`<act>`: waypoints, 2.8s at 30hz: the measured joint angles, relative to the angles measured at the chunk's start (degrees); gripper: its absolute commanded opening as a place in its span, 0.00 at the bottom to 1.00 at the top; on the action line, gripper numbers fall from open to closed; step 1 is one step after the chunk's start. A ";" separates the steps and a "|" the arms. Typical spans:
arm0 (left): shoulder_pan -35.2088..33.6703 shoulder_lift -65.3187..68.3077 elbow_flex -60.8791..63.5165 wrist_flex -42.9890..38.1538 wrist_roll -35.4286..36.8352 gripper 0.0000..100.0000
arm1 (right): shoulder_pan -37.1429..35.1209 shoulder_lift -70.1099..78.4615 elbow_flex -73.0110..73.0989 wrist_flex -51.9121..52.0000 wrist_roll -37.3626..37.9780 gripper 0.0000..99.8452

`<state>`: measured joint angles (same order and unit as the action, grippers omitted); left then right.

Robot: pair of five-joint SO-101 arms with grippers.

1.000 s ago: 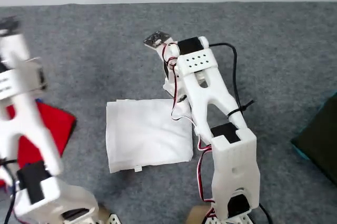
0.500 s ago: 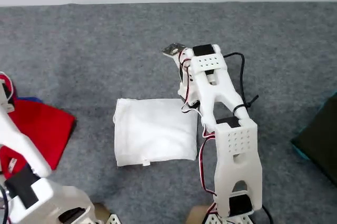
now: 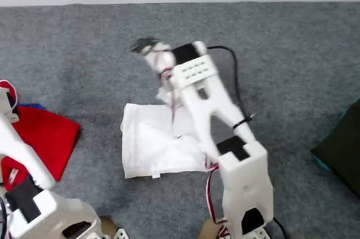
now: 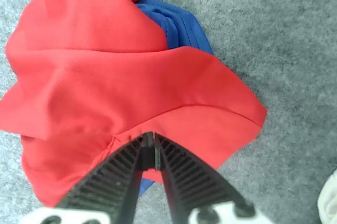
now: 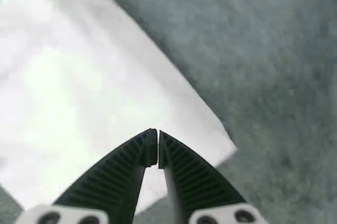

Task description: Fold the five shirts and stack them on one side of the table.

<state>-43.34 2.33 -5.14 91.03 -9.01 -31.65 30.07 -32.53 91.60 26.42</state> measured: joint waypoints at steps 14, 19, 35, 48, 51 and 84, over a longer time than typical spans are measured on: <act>-1.58 0.00 0.00 0.00 0.00 0.00 | -7.30 10.37 0.00 -18.73 2.46 0.01; -1.58 -0.26 1.23 0.00 0.00 0.00 | -7.30 12.66 0.00 -23.21 4.22 0.01; -1.58 -0.35 3.08 -0.44 0.00 0.00 | -11.08 7.30 -9.14 -10.81 4.40 0.01; -1.58 -0.35 3.08 0.62 0.00 0.00 | -13.01 19.16 -13.45 -23.65 4.40 0.01; -2.11 -0.35 3.08 0.70 0.00 0.00 | -13.01 18.90 -20.57 -18.20 4.40 0.01; -2.73 -23.30 20.48 3.16 0.00 0.00 | -5.80 -19.25 29.01 7.65 -22.15 0.01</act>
<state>-46.07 -20.97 15.34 94.20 -9.01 -37.45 10.81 -3.52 99.25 4.26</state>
